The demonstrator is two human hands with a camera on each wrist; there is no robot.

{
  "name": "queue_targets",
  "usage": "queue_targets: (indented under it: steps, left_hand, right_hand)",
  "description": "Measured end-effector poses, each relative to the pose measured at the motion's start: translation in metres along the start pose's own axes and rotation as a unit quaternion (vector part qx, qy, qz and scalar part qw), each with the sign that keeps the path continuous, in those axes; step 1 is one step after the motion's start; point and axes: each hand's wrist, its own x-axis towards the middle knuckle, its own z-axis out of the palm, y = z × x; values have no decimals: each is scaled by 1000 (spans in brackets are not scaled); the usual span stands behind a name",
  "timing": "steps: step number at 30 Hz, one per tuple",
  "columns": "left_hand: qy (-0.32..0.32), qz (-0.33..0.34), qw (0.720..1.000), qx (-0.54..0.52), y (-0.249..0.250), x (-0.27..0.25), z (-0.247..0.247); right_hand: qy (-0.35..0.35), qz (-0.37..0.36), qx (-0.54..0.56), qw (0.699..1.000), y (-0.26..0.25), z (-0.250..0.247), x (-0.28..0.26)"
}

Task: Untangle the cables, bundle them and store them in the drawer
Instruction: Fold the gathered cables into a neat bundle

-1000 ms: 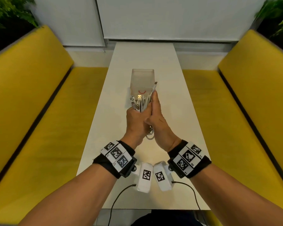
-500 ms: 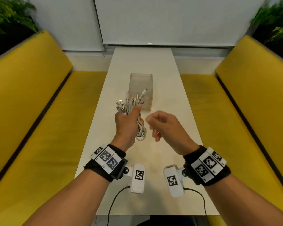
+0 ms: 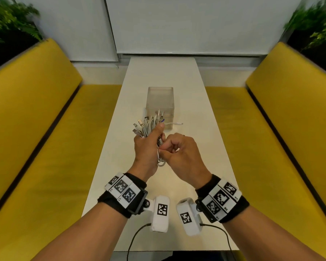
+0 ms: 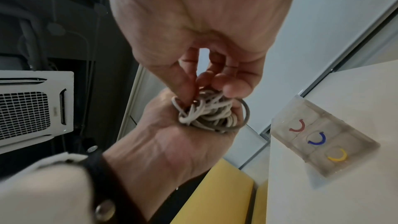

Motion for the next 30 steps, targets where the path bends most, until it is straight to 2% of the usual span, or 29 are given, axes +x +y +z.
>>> queue_targets:
  steps: [3, 7, 9, 11, 13, 15, 17, 23, 27, 30]
  left_hand:
    - [-5, -2, 1000, 14, -7, -1, -5]
    - [-11, 27, 999, 45, -13, -4, -6]
    - [-1, 43, 997, 63, -13, -3, -8]
    - [28, 45, 996, 66, -10, 1, -11]
    - [59, 38, 996, 63, -8, 7, -15]
    - [67, 38, 995, 63, -7, 9, -16]
    - [60, 35, 996, 57, -9, 7, -15]
    - [29, -10, 999, -29, -8, 1, -13]
    - [33, 29, 999, 14, -5, 0, -6]
    - [44, 49, 997, 42, -7, 3, -5]
  right_hand:
    - [-25, 19, -4, 999, 1, -1, 3]
    - [-43, 3, -113, 993, 1, 0, 2]
    - [-70, -1, -129, 989, 3, -3, 4]
    - [-113, 5, -79, 990, 1, -9, 6]
    - [-136, 42, 22, 990, -1, -16, 5]
    - [-116, 87, 69, 987, -2, -18, 4]
    - [-95, 93, 52, 990, -1, -15, 4]
    - [-63, 32, 3, 998, -2, -10, 9]
    - [1, -36, -107, 994, -1, 0, 5]
    - [-18, -66, -164, 984, 1, 4, 3]
